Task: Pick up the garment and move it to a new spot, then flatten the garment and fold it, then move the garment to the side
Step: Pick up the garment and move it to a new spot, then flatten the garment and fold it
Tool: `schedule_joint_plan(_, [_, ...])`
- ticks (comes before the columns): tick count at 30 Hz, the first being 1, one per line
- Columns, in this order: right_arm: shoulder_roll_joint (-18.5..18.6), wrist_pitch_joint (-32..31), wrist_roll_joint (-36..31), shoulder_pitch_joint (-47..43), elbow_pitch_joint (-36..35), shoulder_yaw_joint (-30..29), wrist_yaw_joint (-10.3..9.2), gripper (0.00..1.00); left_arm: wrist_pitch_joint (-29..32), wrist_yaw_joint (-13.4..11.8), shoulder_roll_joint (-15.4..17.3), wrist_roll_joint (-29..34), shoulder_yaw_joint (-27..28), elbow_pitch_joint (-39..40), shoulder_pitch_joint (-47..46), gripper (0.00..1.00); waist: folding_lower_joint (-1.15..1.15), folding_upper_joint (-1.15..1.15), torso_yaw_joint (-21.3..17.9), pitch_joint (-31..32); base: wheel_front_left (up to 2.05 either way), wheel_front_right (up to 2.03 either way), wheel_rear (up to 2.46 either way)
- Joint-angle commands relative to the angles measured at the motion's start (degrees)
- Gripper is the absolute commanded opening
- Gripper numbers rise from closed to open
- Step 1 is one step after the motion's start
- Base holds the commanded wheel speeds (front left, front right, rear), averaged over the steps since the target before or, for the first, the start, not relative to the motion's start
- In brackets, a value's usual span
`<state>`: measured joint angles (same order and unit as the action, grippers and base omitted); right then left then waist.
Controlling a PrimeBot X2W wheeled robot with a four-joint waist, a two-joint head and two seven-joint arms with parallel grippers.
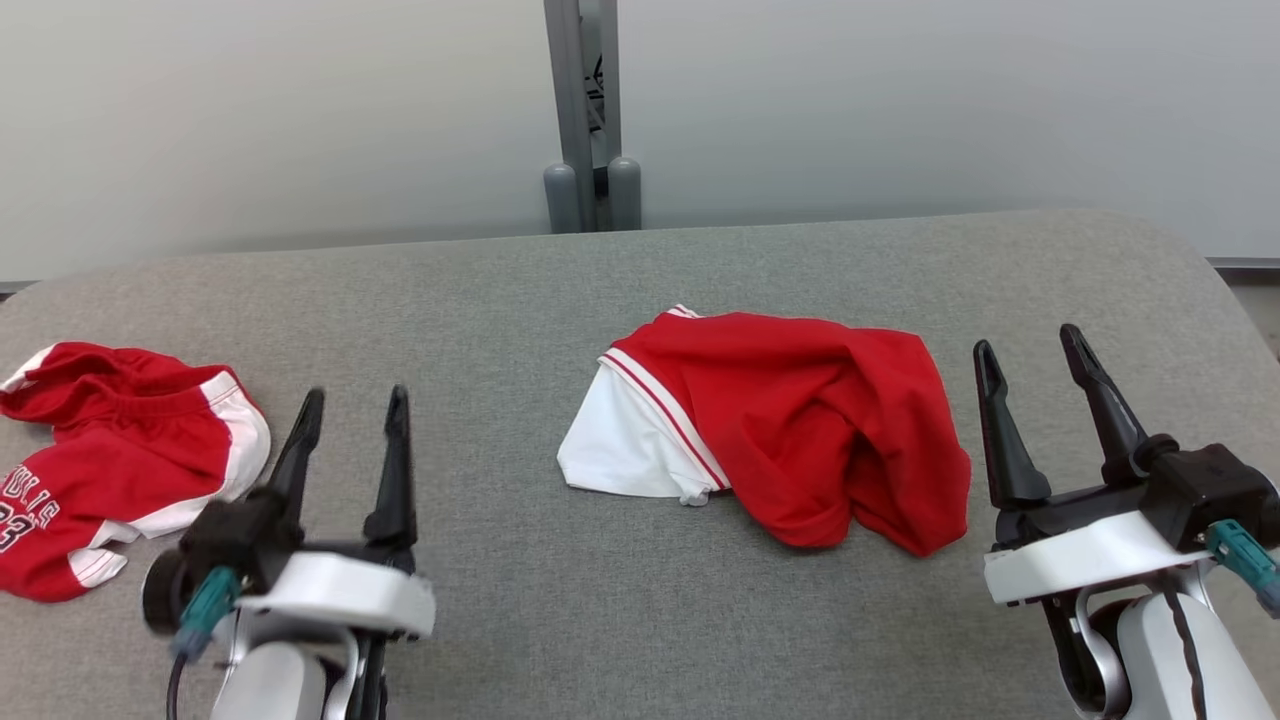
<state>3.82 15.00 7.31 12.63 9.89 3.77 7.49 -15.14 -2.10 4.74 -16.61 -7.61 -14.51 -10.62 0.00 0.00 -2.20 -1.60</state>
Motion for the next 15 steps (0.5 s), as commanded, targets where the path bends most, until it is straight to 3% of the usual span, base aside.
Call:
schedule_joint_plan(1, [0.5, 0.3, 0.3, -0.4, -0.2, 0.1, 0.01, 1.0, 0.0, 0.3, -0.1, 0.9, 0.9, 0.7, 1.1, 1.0, 0.0, 0.0, 0.3, 0.0, 0.0, 0.0, 0.0])
schedule_joint_plan(10, [1.0, 0.3, 0.9, -0.1, -0.7, 2.2, 0.01, 1.0, 0.0, 3.8, -1.7, 4.4, 4.3, 1.1, 2.9, 1.0, 0.0, 0.0, 2.7, -0.3, 0.0, 0.0, 0.0])
schedule_joint_plan(15, [2.5, 0.3, 4.4, -0.4, 2.9, 11.4, 0.0, 1.0, 0.0, 3.2, -1.7, 2.3, 2.7, 0.5, 2.3, 1.0, 0.0, 0.0, 3.5, -0.9, 0.0, 0.0, 0.0])
